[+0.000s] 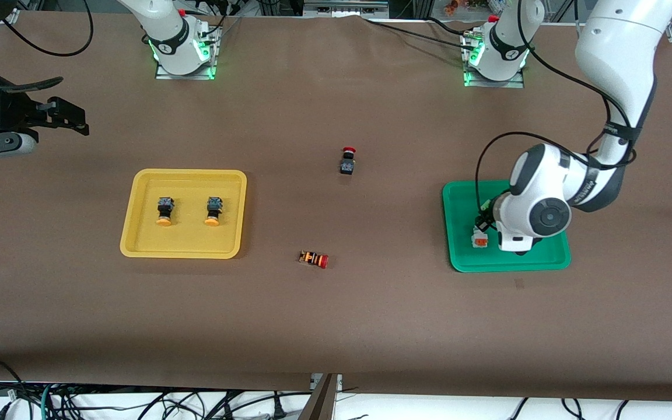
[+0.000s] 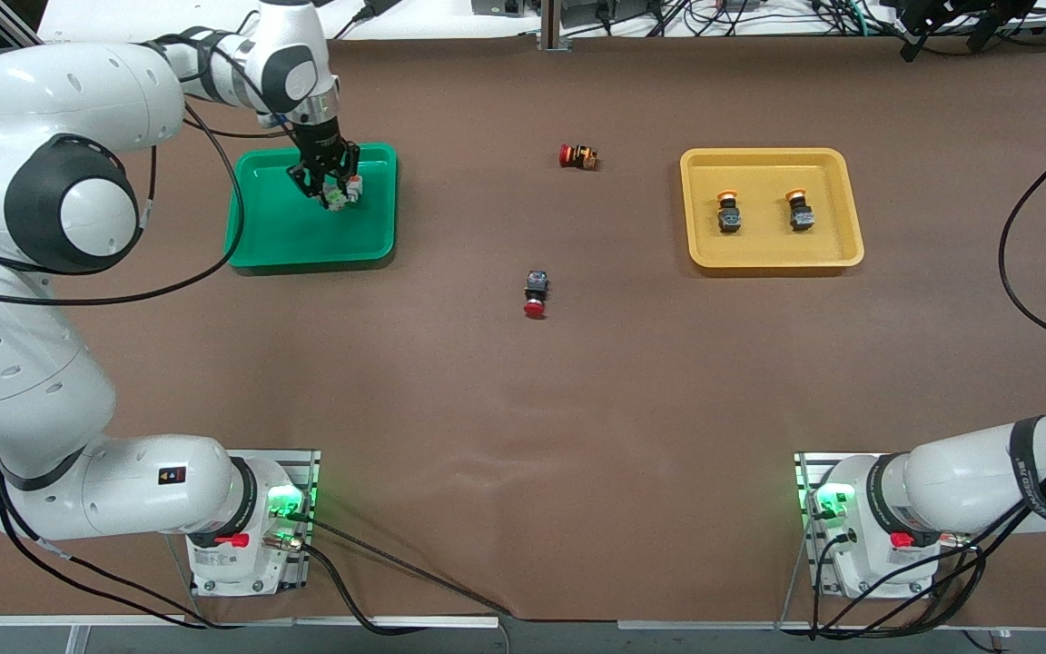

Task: Place green and yellow buttons in trays
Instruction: 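Carry the green button into the green tray and release it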

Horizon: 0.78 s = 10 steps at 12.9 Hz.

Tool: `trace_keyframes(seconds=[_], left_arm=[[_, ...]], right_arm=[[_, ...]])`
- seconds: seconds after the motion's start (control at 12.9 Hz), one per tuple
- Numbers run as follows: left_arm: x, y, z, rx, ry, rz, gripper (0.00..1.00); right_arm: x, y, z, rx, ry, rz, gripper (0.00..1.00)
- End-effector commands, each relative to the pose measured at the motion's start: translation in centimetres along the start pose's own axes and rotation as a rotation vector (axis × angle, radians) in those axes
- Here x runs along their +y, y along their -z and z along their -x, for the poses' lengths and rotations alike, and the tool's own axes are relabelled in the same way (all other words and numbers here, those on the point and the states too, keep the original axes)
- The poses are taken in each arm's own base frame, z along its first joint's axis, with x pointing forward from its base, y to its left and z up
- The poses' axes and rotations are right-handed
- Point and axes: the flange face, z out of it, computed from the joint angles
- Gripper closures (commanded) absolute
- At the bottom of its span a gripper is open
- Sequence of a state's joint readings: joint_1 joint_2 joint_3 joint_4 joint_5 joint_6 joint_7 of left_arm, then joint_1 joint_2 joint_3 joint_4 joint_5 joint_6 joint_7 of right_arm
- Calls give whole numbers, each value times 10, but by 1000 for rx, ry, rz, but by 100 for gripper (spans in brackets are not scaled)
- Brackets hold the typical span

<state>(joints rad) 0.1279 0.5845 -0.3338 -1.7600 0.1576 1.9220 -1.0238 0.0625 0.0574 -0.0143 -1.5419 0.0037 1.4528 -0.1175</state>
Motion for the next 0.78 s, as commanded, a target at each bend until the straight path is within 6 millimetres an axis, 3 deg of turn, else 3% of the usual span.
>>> trace_keyframes(seconds=[0.0, 0.08, 0.16, 0.23, 0.39, 0.7], left_arm=[[-17, -20, -22, -16, -141, -5, 100], [-22, -24, -29, -28, -183, -5, 63], [-23, -18, -31, -24, -221, 0, 1], [-29, -4, -35, -8, -245, 12, 0], [-43, 47, -42, 55, -336, 49, 0], [-95, 190, -38, 137, -453, 82, 0]], right_arm=[[0, 6, 0, -8, -12, 7, 0], [0, 7, -1, -6, -10, 4, 0], [0, 7, 0, -6, -11, 4, 0], [0, 7, 0, -6, -11, 4, 0], [0, 7, 0, -6, -11, 4, 0], [2, 7, 0, -6, -14, 4, 0]])
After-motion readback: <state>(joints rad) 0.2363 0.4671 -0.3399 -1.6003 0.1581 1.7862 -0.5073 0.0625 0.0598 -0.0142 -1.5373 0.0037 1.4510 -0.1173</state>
